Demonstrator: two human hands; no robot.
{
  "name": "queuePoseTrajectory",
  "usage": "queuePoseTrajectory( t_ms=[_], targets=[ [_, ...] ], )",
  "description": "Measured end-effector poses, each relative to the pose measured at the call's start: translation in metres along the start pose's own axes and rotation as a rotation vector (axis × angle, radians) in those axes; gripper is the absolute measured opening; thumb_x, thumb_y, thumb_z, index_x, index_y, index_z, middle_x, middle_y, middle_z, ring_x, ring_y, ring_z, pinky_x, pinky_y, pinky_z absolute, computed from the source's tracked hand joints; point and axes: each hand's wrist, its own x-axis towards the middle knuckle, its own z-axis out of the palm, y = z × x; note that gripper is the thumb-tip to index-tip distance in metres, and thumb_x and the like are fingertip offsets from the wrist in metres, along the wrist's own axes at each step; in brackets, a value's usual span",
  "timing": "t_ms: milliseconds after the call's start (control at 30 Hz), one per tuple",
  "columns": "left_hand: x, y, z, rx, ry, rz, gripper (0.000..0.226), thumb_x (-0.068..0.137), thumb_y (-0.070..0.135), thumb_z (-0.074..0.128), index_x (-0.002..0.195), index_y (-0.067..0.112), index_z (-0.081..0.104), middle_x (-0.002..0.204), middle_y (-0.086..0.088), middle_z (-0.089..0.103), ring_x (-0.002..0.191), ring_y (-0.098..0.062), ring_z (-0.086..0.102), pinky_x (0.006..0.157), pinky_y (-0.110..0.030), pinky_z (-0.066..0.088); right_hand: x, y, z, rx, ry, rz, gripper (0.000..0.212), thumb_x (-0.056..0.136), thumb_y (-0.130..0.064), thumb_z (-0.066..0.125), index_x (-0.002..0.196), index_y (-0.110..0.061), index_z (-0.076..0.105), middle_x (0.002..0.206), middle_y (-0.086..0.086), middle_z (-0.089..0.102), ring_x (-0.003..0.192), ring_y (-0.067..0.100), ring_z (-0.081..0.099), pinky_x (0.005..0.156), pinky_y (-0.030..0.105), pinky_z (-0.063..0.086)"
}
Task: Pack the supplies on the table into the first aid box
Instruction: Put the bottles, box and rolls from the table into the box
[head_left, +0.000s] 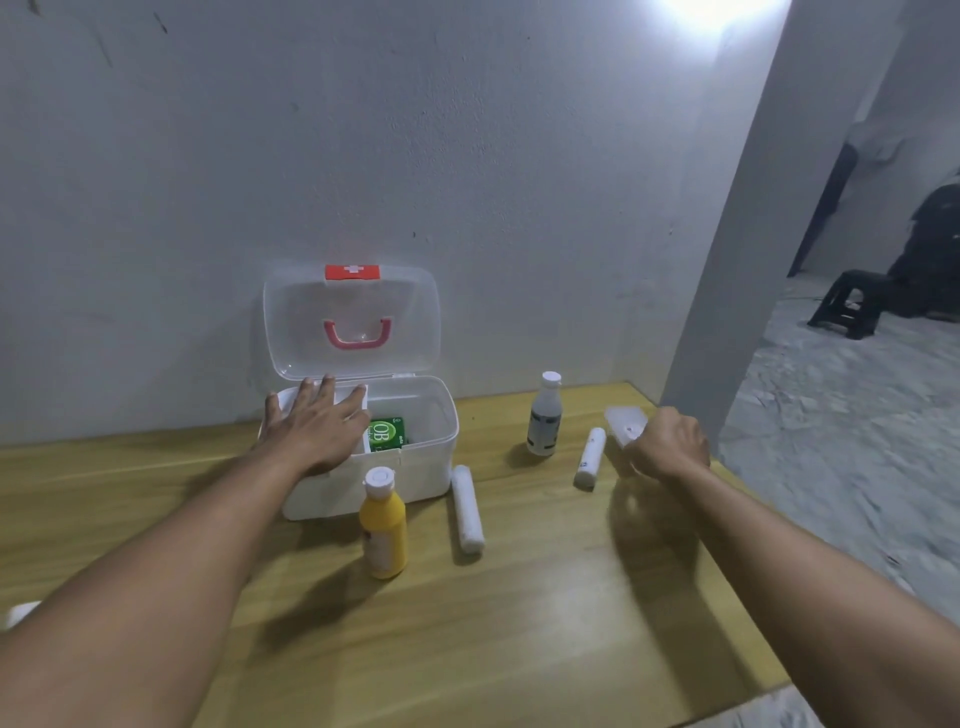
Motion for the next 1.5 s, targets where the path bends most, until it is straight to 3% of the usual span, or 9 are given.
queuePoseTrajectory(
  t_ms=[167,267,400,567,667,967,1167,1367,1500],
  targets=[
    [0.000,-0.001,-0.001,-0.015,-0.005,0.004,0.054,0.098,0.050,0.010,0.151,0.039,0.003,0.163,-0.003,-0.008,0.150,-0.024,-0.009,0.116,-0.057,-0.007,-0.009,-0.039,-0.044,0.139,0.169,-0.201,0.033,0.073,-0.014,0.069,0.105,-0.008,0.062,0.101,0.019,0.065,0.090,0.036,0.061,0.074,0.040,0.056],
    [-0.002,0.000,-0.002,-0.023,-0.003,0.002,0.054,0.099,0.050,0.011,0.151,0.039,0.004,0.163,-0.003,-0.008,0.150,-0.023,-0.009,0.116,-0.057,-0.008,-0.023,-0.070,-0.066,0.188,0.165,-0.400,0.038,0.077,-0.016,0.072,0.112,-0.009,0.062,0.104,0.017,0.067,0.088,0.030,0.062,0.075,0.041,0.058],
    [-0.003,-0.001,-0.002,-0.052,0.001,0.005,0.054,0.099,0.050,0.011,0.151,0.039,0.006,0.163,-0.002,-0.008,0.150,-0.023,-0.010,0.116,-0.056,-0.009,-0.048,-0.115,-0.070,0.171,-0.047,-0.624,0.040,0.074,-0.012,0.079,0.112,-0.007,0.067,0.114,0.015,0.068,0.098,0.028,0.064,0.083,0.036,0.056],
    [-0.003,-0.002,-0.003,-0.068,-0.006,0.004,0.054,0.099,0.048,0.011,0.152,0.039,0.008,0.163,-0.002,-0.006,0.150,-0.023,-0.009,0.117,-0.056,-0.009,-0.064,-0.165,-0.037,-0.138,-0.245,-0.826,0.027,0.069,-0.010,0.080,0.095,-0.005,0.075,0.100,0.015,0.074,0.090,0.029,0.069,0.081,0.043,0.059],
    [-0.003,-0.001,-0.003,-0.083,0.013,0.007,0.054,0.099,0.046,0.013,0.152,0.036,0.010,0.163,-0.003,-0.004,0.150,-0.023,-0.007,0.117,-0.055,-0.008,-0.068,-0.187,-0.012,-0.246,-0.299,-0.896,0.035,0.071,-0.014,0.082,0.103,-0.005,0.072,0.101,0.013,0.072,0.086,0.026,0.066,0.080,0.037,0.058],
    [-0.002,-0.001,0.002,-0.076,0.104,0.012,0.052,0.100,0.043,0.016,0.151,0.033,0.019,0.163,-0.004,0.003,0.150,-0.025,-0.002,0.117,-0.057,-0.005,-0.070,-0.218,0.051,-0.197,-0.445,-0.964,0.043,0.073,-0.018,0.081,0.113,-0.009,0.068,0.115,0.008,0.068,0.097,0.026,0.063,0.077,0.025,0.048],
    [0.000,-0.002,0.004,-0.071,0.094,0.014,0.052,0.100,0.044,0.015,0.151,0.034,0.017,0.163,-0.004,0.001,0.150,-0.025,-0.004,0.116,-0.056,-0.007,-0.070,-0.215,0.066,-0.030,-0.475,-0.912,0.047,0.070,-0.015,0.084,0.114,-0.011,0.068,0.117,0.008,0.068,0.098,0.027,0.063,0.086,0.033,0.055],
    [-0.001,-0.001,0.004,-0.080,0.084,0.012,0.052,0.100,0.045,0.016,0.151,0.034,0.016,0.163,-0.004,0.000,0.150,-0.025,-0.006,0.116,-0.056,-0.008,-0.071,-0.206,0.061,0.050,-0.421,-0.910,0.042,0.073,-0.013,0.081,0.113,-0.012,0.069,0.120,0.010,0.066,0.105,0.026,0.062,0.090,0.034,0.052],
    [-0.001,-0.001,0.003,-0.083,0.072,0.024,0.053,0.100,0.045,0.016,0.152,0.034,0.016,0.163,-0.004,0.000,0.150,-0.024,-0.005,0.117,-0.056,-0.006,-0.050,-0.187,0.031,0.174,-0.201,-0.876,0.028,0.076,-0.011,0.077,0.103,-0.009,0.073,0.109,0.011,0.073,0.098,0.026,0.068,0.089,0.037,0.053]
  ],
)
